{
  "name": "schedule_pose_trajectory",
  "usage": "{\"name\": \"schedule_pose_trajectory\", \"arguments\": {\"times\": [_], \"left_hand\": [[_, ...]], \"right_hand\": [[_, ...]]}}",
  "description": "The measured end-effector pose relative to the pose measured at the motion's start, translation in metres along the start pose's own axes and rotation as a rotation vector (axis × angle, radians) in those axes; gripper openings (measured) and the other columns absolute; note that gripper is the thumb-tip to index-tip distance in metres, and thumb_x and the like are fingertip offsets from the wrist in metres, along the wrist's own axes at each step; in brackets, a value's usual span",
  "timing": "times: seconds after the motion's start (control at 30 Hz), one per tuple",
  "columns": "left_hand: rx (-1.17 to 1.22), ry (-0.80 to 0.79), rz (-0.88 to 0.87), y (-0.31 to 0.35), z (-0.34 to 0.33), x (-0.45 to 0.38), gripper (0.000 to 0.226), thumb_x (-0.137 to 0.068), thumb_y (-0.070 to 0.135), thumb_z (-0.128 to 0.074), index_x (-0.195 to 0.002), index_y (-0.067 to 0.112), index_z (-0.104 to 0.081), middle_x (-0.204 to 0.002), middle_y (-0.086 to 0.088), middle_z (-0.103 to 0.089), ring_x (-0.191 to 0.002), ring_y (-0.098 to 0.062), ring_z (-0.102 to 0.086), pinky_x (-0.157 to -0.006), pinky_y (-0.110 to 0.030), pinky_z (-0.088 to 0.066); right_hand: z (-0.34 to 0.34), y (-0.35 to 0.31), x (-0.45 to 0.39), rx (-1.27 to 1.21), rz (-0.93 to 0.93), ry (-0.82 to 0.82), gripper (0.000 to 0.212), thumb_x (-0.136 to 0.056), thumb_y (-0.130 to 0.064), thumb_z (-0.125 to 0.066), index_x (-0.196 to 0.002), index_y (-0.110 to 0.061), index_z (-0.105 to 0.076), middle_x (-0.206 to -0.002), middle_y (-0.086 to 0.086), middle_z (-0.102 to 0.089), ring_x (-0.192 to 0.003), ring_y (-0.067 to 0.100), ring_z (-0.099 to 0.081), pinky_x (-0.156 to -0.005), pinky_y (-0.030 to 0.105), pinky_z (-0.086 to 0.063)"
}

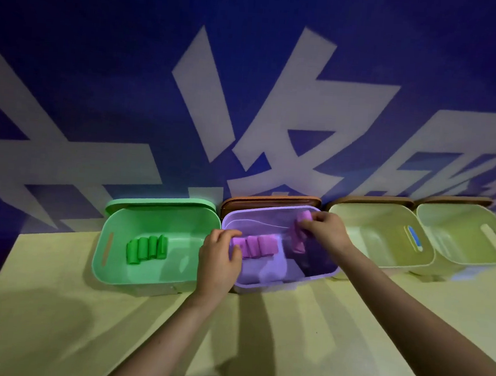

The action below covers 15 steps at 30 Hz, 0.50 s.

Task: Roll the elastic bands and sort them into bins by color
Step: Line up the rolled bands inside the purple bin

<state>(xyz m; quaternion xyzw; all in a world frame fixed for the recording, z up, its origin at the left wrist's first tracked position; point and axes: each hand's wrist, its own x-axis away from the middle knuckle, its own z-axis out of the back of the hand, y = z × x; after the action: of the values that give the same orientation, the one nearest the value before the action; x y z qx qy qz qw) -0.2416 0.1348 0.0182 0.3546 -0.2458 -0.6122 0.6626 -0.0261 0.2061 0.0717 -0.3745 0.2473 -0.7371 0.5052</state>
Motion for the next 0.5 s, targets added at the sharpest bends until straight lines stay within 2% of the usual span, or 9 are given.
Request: {"name": "schedule_pose_trajectory", "arguments": {"times": [0.1, 0.2, 0.27, 0.33, 0.4, 0.47, 0.5], "left_hand": [[0.105, -0.034, 0.009, 0.018, 0.003, 0.013, 0.024, -0.088, 0.005, -0.055, -0.108, 0.014, -0.064, -0.107, 0.0, -0.053, -0.102, -0.018, -0.054, -0.088, -0.024, -0.042], [0.207, -0.064, 0.06, 0.043, 0.008, 0.028, 0.018, -0.093, 0.008, -0.053, -0.105, 0.017, -0.062, -0.102, 0.005, -0.052, -0.1, -0.016, -0.056, -0.077, -0.005, -0.038], [0.343, -0.054, 0.084, 0.064, 0.015, 0.036, 0.014, -0.095, 0.007, -0.052, -0.097, 0.019, -0.059, -0.093, 0.009, -0.054, -0.095, 0.0, -0.06, -0.073, 0.0, -0.035], [0.513, -0.064, 0.1, 0.081, 0.022, 0.042, 0.011, -0.096, 0.012, -0.054, -0.105, 0.013, -0.06, -0.096, 0.007, -0.06, -0.095, 0.009, -0.059, -0.08, -0.003, -0.038], [0.653, -0.089, 0.129, 0.095, 0.027, 0.045, 0.029, -0.095, 0.027, -0.055, -0.122, 0.015, -0.058, -0.116, 0.006, -0.06, -0.107, 0.005, -0.056, -0.088, -0.011, -0.043], [0.763, -0.151, 0.152, 0.11, 0.035, 0.052, 0.019, -0.097, 0.023, -0.052, -0.113, 0.019, -0.061, -0.106, 0.014, -0.062, -0.093, 0.01, -0.058, -0.078, -0.008, -0.044], [0.79, -0.176, 0.16, 0.118, 0.038, 0.056, 0.014, -0.097, 0.019, -0.051, -0.102, 0.019, -0.064, -0.093, 0.013, -0.064, -0.083, 0.004, -0.059, -0.073, -0.011, -0.045]], "right_hand": [[0.015, -0.017, 0.021, -0.225, 0.005, -0.003, 0.021, -0.082, -0.012, -0.067, -0.061, -0.013, -0.063, -0.055, 0.0, -0.054, -0.056, 0.015, -0.048, -0.059, 0.027, -0.044], [0.029, -0.035, 0.045, -0.382, 0.055, -0.05, 0.022, -0.085, -0.007, -0.063, -0.064, -0.013, -0.063, -0.051, -0.004, -0.049, -0.051, 0.01, -0.044, -0.055, 0.022, -0.044], [0.038, -0.045, 0.063, -0.457, 0.071, -0.134, 0.02, -0.086, -0.006, -0.062, -0.067, -0.011, -0.062, -0.049, -0.005, -0.047, -0.048, 0.007, -0.045, -0.052, 0.02, -0.044], [0.046, -0.05, 0.079, -0.471, 0.099, -0.203, 0.012, -0.086, -0.009, -0.063, -0.074, -0.008, -0.063, -0.052, -0.004, -0.047, -0.053, 0.009, -0.046, -0.057, 0.024, -0.044], [0.055, -0.051, 0.097, -0.463, 0.131, -0.27, 0.008, -0.084, -0.011, -0.066, -0.078, -0.006, -0.065, -0.057, -0.001, -0.052, -0.06, 0.013, -0.05, -0.063, 0.031, -0.046], [0.062, -0.048, 0.114, -0.464, 0.166, -0.356, 0.013, -0.08, -0.015, -0.068, -0.087, -0.005, -0.07, -0.072, 0.006, -0.063, -0.071, 0.017, -0.058, -0.072, 0.036, -0.051], [0.065, -0.046, 0.122, -0.454, 0.199, -0.383, 0.015, -0.081, -0.015, -0.068, -0.091, -0.005, -0.072, -0.079, 0.006, -0.065, -0.075, 0.018, -0.06, -0.076, 0.036, -0.052]]}}
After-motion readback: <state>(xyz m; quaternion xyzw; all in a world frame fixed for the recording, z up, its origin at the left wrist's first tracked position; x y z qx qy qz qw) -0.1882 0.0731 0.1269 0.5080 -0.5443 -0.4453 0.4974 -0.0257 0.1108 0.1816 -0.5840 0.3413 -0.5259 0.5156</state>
